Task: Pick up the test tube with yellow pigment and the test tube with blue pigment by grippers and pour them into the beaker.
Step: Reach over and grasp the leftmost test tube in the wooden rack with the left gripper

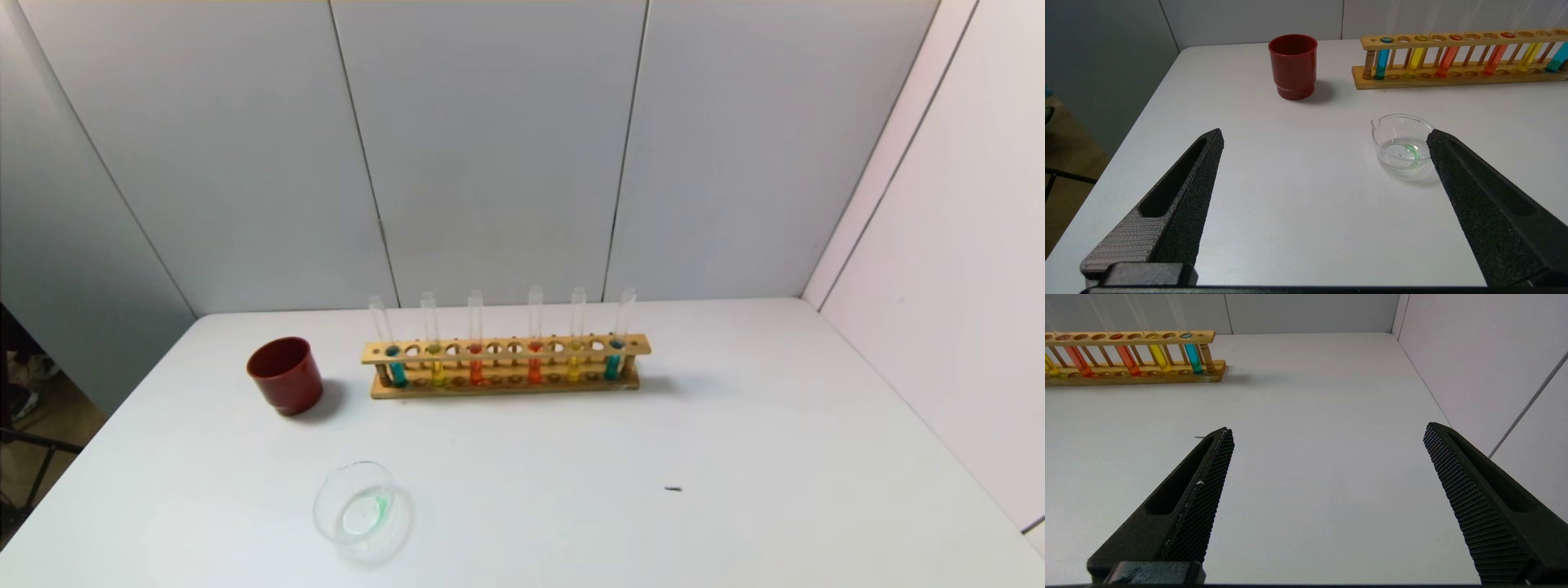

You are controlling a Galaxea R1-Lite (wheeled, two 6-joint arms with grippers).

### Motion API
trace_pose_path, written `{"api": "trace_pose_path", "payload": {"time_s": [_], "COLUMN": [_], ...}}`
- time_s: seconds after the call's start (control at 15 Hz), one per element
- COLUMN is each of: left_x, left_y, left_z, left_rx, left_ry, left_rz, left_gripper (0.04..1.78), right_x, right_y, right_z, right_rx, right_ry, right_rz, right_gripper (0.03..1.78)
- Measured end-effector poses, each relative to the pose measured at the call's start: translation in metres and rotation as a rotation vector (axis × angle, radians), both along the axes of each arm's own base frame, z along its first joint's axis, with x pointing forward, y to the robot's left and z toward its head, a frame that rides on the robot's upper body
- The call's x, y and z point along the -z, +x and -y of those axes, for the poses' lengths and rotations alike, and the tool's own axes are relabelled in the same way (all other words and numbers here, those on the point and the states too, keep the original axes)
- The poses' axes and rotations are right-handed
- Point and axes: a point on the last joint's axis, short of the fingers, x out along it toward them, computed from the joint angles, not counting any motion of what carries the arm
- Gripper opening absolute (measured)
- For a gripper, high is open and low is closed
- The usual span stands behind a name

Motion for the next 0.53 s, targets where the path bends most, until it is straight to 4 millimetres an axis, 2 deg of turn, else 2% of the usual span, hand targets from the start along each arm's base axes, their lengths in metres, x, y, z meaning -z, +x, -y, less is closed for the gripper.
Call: {"api": "trace_pose_path", "payload": {"time_s": [0.53], "left_x": [0.0], "left_y": [0.0], "left_z": [0.0], "left_rx": [0.0], "left_ry": [0.0], "left_rz": [0.0], "left_gripper": [1.75], "right_x": [0.0002], "right_y": [0.0], "right_z": [0.0], "right_rx": [0.0], "right_ry": [0.0], "right_rz": [-0.001], "right_gripper": [1.7]}}
